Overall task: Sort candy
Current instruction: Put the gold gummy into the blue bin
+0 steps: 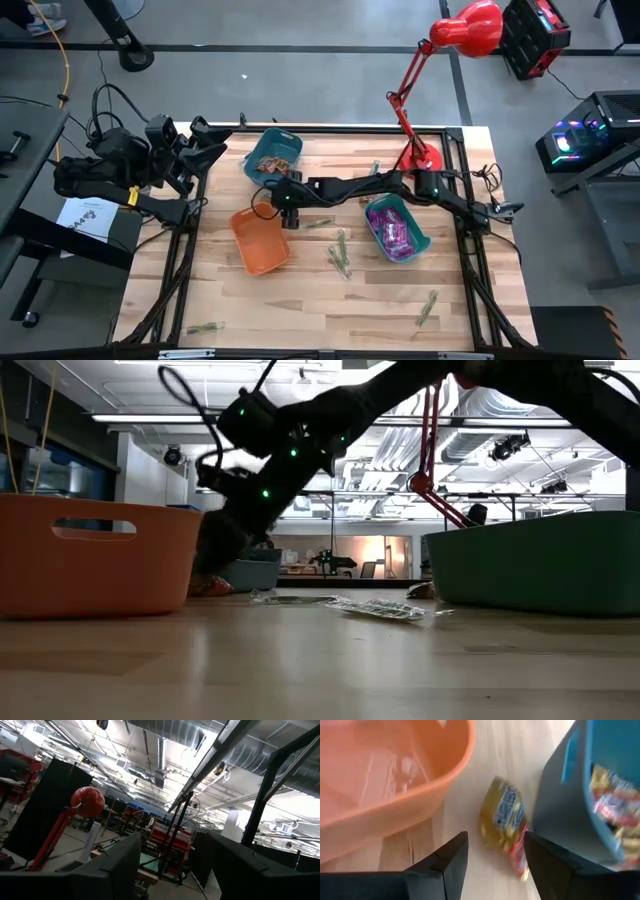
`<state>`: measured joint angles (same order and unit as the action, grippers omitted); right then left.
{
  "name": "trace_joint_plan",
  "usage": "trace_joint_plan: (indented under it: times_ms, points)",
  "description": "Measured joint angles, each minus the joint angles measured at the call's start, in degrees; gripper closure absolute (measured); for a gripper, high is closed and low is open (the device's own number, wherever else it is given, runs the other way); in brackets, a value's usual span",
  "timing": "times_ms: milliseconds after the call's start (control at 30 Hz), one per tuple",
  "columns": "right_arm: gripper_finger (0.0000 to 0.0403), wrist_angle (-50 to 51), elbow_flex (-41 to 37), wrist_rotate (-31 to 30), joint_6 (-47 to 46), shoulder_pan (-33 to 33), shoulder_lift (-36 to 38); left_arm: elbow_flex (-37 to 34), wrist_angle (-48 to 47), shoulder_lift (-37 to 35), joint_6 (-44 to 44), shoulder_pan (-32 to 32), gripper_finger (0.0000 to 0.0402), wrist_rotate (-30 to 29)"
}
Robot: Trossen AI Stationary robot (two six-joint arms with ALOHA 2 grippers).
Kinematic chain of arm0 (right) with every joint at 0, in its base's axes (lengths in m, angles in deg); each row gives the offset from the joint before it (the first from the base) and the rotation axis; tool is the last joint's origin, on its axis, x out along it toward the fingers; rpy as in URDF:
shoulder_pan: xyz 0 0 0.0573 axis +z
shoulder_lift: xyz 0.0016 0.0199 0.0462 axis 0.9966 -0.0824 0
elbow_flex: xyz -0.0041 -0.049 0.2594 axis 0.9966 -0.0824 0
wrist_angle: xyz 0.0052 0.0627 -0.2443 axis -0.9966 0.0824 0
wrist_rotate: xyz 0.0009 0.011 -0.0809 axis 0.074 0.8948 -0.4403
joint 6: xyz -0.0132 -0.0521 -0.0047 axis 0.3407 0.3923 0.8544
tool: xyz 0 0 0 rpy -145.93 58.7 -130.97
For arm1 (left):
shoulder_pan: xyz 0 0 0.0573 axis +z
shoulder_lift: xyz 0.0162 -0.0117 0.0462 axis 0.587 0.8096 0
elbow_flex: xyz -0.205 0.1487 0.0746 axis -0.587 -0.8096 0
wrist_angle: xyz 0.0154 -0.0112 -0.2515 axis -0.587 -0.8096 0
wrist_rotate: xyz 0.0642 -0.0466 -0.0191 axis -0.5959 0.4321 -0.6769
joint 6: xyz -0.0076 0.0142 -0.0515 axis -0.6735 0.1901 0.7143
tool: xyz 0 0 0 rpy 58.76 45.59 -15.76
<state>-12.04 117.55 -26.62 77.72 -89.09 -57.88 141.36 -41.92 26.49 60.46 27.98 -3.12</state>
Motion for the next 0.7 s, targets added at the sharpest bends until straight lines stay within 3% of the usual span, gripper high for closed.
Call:
trace_joint_plan:
  times_ms: [167,700]
  points:
    - [0.0215,-3.23,0.04,-0.08,2.84,-0.18,0.28,0.0,-0.02,0.0,-0.01,0.0,0.0186,-0.01]
    - [0.0215,-2.48,0.0,3.78,-0.37,-0.49,-3.1,0.0,0.11,0.02,-0.07,0.0,0.0186,-0.56]
